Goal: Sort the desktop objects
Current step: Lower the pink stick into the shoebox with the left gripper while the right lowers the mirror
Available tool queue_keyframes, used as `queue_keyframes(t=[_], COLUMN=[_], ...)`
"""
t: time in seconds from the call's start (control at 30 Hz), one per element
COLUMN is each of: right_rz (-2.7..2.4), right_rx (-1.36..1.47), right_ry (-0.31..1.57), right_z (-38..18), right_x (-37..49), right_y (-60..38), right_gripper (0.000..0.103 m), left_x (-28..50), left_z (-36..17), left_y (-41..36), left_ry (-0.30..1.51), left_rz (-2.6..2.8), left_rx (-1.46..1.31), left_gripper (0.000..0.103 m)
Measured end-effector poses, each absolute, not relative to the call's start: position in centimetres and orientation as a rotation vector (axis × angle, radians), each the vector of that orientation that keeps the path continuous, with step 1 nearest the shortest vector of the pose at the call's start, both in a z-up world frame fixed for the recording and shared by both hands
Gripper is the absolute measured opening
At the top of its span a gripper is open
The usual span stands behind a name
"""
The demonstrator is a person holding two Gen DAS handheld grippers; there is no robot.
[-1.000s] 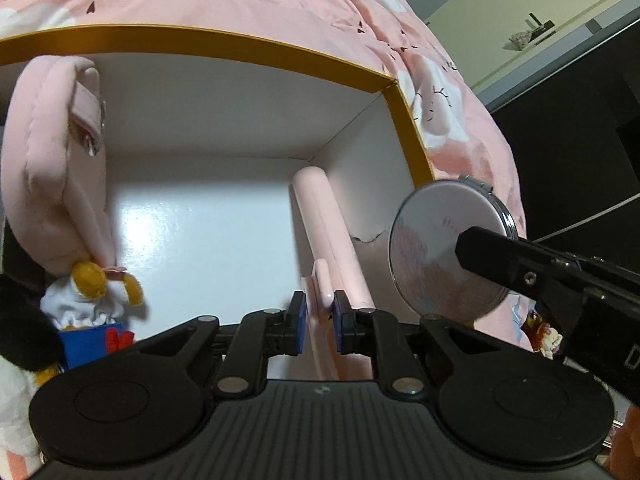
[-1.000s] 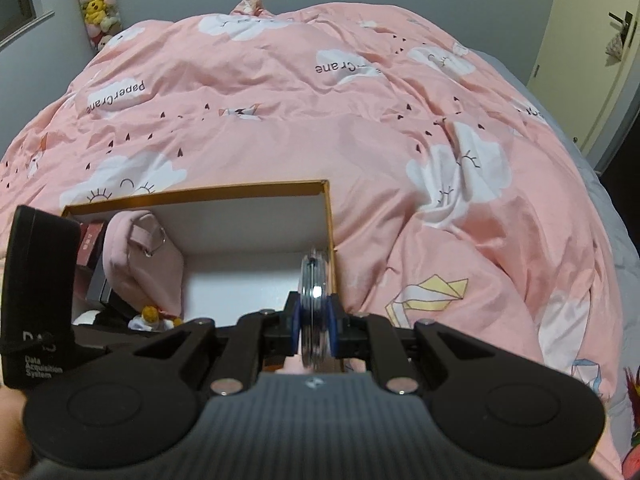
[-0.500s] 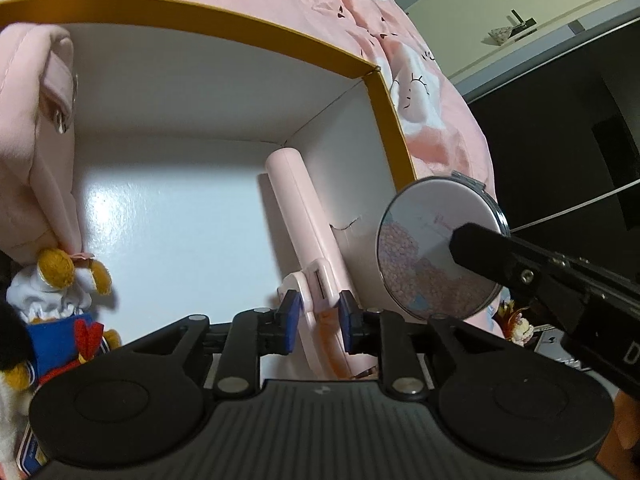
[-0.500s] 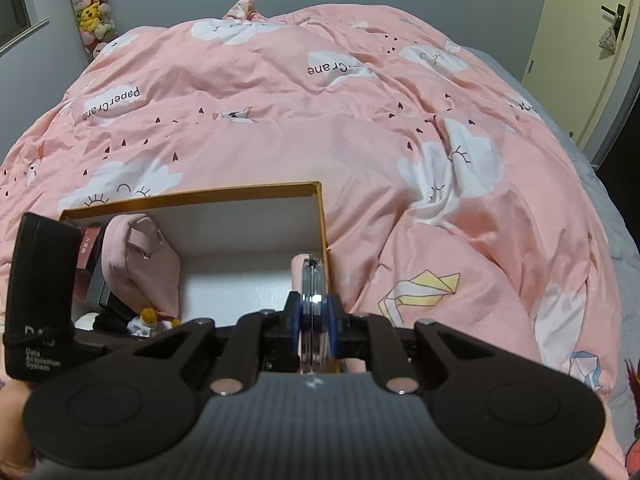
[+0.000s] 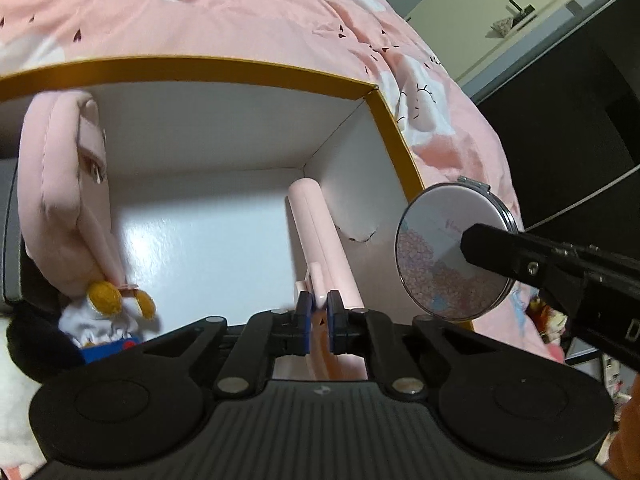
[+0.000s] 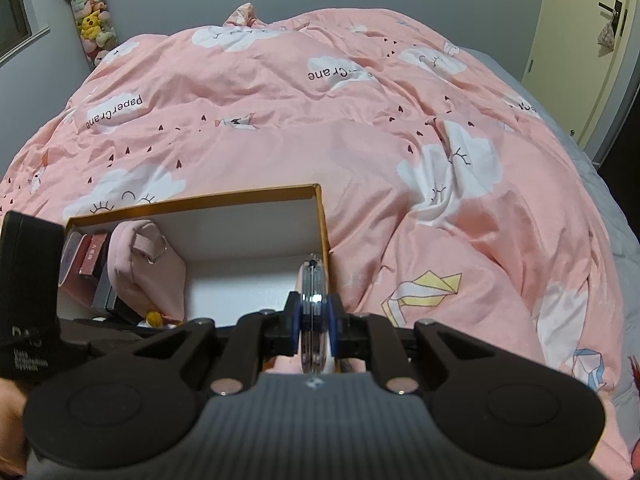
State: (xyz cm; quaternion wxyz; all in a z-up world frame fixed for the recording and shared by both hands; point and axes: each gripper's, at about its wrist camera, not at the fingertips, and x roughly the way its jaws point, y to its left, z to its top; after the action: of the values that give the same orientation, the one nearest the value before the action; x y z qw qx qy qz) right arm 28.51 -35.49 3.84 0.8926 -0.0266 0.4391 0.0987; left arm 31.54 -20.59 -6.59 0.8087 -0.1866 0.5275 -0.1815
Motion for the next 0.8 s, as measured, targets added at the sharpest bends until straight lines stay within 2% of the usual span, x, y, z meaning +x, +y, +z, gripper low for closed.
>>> queue_keyframes(t=[0.33,0.57,0.8], right_rz=[0.221,0.209,0.204], right_rx=[-0.041,-0.034,-0.023], right_ry=[0.905,0.913,0.922], right_z=[4.1,3.9,4.1], right_x=[28.0,28.2,27.9], right_y=[-36.0,-36.1,-36.4], right_gripper=[0.014,0.014,0.014], left_x=[30.5,30.7,31.6], left_z=[-4.5,-5.6,-7.1], left_y=[-20.8,-22.5,-22.7], left_ry=[1.057,1.074,1.135], left_rz=[-0.321,-0.360,-0.451], left_rx=[-0.310,-0.290,-0.408], left_gripper=[0.008,0.010,0.013])
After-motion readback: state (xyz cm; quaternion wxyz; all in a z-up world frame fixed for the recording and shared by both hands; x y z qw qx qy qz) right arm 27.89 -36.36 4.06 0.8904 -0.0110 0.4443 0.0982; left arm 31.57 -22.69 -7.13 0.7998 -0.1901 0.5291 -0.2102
